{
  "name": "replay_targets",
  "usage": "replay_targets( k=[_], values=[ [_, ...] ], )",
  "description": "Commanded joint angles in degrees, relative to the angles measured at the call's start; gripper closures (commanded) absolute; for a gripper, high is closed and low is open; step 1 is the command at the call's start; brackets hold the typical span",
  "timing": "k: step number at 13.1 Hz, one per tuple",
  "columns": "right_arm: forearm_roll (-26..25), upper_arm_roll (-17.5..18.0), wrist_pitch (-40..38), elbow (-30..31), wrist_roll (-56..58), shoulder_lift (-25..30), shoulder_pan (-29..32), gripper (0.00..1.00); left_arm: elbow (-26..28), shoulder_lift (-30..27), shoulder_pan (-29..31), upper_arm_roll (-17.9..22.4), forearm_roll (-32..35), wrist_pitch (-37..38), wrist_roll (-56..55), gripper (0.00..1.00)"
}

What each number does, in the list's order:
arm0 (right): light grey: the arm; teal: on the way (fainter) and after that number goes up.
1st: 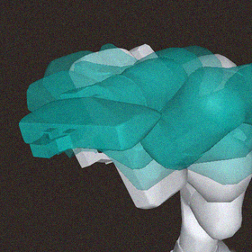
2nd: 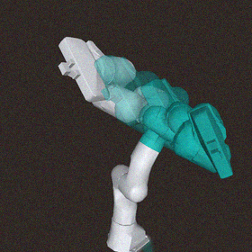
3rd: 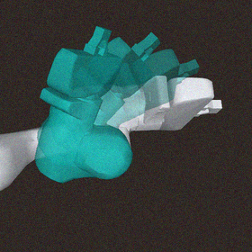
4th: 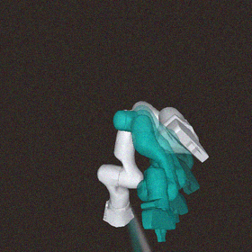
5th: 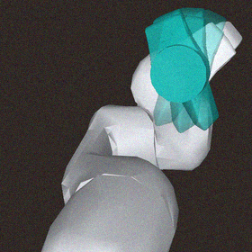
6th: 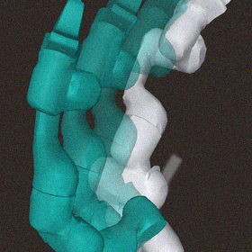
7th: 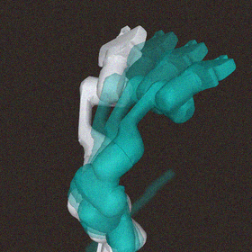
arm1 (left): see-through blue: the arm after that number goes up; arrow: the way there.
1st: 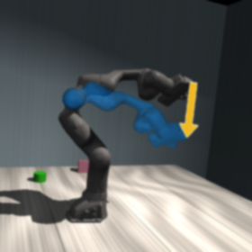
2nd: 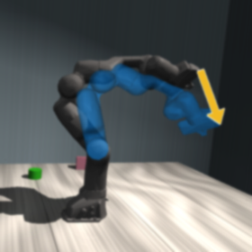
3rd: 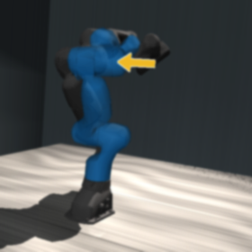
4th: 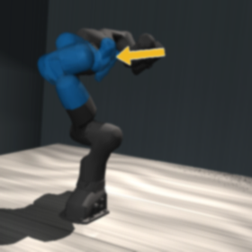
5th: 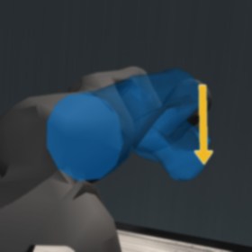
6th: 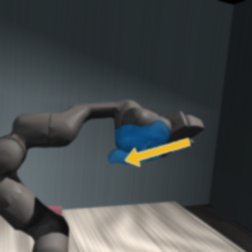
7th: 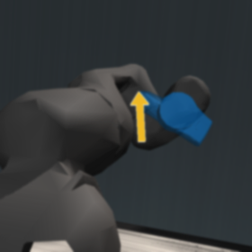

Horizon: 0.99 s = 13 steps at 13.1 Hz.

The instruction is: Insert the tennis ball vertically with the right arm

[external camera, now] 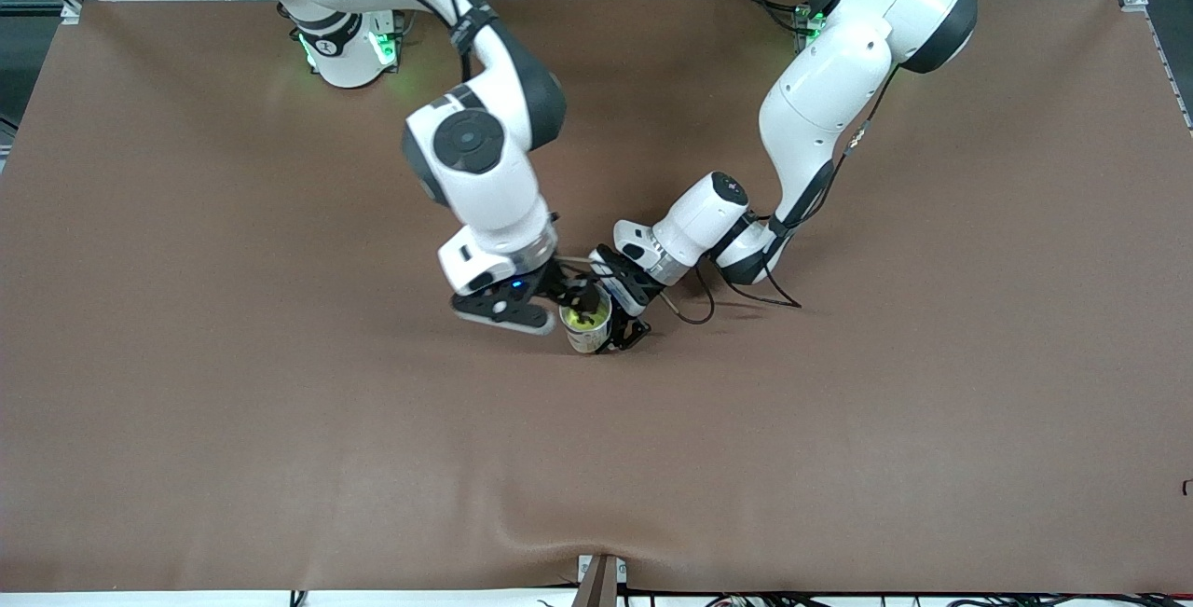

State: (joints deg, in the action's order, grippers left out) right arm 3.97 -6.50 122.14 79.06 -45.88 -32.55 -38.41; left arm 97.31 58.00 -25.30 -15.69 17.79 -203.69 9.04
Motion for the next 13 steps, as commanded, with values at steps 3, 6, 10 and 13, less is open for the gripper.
replay_targets(
  k=[3, 6, 10, 13],
  values=[
    [-0.7, 1.0, -14.4, 1.4, 8.4, 6.0, 8.1, 0.00, -0.6, 0.1, -0.6, 0.0, -0.5, 0.2, -0.3, 0.19],
    [-0.6, 1.0, -17.4, 8.4, 14.9, 11.5, 12.6, 0.00, -0.6, 0.2, -0.7, 0.0, -0.4, 0.2, -0.3, 0.00],
    [-0.4, 1.0, -17.5, 17.0, 25.3, 18.0, 19.9, 0.00, -0.5, 0.1, -0.8, 0.0, -0.4, 0.2, -0.5, 0.00],
    [-0.4, 1.0, -21.0, 18.4, 36.8, 20.7, 27.0, 0.00, 0.7, -0.3, -0.2, 0.0, -0.2, 0.2, -0.7, 0.00]
  ],
)
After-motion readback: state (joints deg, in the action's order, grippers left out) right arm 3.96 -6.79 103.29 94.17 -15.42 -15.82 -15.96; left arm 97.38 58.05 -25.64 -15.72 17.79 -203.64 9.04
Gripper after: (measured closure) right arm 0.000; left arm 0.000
